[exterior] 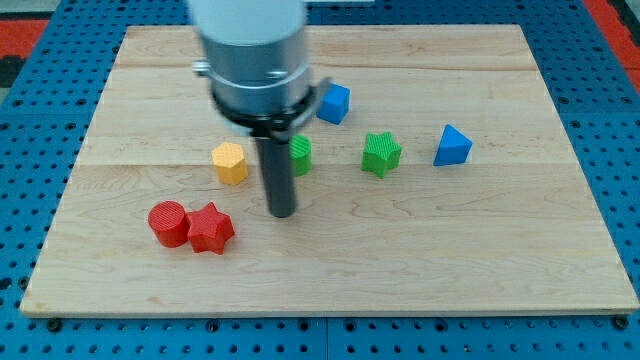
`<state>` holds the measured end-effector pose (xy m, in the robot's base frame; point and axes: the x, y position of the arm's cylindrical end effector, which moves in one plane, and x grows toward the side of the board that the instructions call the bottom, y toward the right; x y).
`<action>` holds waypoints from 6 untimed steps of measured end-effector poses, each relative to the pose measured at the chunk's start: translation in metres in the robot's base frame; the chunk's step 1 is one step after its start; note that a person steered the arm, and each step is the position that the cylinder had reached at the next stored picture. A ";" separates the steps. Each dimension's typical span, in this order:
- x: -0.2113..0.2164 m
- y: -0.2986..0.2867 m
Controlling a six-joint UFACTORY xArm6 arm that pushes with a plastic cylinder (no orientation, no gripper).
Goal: Push the yellow hexagon closer to the green circle
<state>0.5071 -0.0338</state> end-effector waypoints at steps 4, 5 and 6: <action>-0.074 -0.107; -0.034 -0.159; -0.039 -0.110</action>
